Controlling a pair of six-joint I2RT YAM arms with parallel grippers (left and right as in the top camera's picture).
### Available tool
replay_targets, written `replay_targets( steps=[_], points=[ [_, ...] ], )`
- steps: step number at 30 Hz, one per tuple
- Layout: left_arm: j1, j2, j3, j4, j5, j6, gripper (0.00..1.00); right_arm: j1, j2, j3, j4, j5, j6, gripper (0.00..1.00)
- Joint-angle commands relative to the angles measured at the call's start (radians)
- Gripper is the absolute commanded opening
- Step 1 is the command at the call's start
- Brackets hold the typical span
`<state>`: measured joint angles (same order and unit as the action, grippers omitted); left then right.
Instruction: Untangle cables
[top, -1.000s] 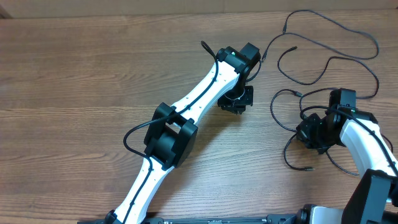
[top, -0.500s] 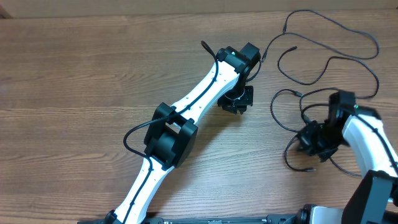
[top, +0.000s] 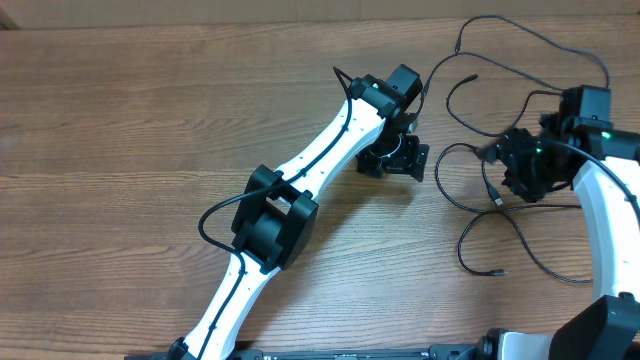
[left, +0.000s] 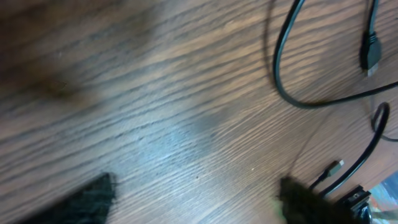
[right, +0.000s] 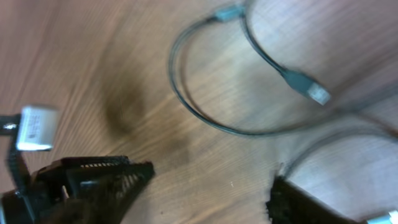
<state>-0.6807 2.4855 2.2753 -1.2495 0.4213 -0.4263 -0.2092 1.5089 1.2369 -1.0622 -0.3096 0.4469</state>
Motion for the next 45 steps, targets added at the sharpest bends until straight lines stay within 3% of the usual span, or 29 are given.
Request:
replay_targets(
  steps=[1, 6, 10, 14, 19, 22, 26, 35, 45],
  points=[
    [0.014, 0.008, -0.010, -0.028, -0.011, 0.010, 0.95, 0.060, 0.043, 0.019, 0.060, -0.021, -0.037, 0.81],
    [0.063, 0.008, -0.010, -0.100, -0.017, 0.010, 1.00, 0.134, 0.159, 0.019, 0.137, -0.005, -0.065, 0.86],
    [0.118, 0.008, -0.010, -0.177, -0.116, -0.095, 1.00, 0.172, 0.245, 0.019, 0.189, 0.008, -0.116, 0.84],
    [0.175, 0.008, -0.010, -0.234, -0.152, -0.123, 0.99, 0.206, 0.308, 0.019, 0.220, 0.099, -0.116, 0.69],
    [0.223, 0.008, -0.010, -0.264, -0.170, -0.120, 1.00, 0.274, 0.334, 0.019, 0.224, 0.285, -0.116, 0.64],
    [0.239, 0.008, -0.010, -0.261, -0.193, -0.120, 1.00, 0.316, 0.348, 0.019, 0.242, 0.302, -0.150, 0.62],
    [0.251, 0.008, -0.010, -0.272, -0.197, -0.119, 1.00, 0.351, 0.364, 0.019, 0.267, 0.349, -0.148, 0.49],
    [0.250, 0.008, -0.010, -0.295, -0.222, -0.068, 1.00, 0.349, 0.372, 0.019, 0.311, 0.377, -0.144, 0.50],
    [0.250, 0.008, -0.010, -0.296, -0.222, -0.067, 1.00, 0.352, 0.446, 0.019, 0.340, 0.376, -0.194, 0.41]
  ],
)
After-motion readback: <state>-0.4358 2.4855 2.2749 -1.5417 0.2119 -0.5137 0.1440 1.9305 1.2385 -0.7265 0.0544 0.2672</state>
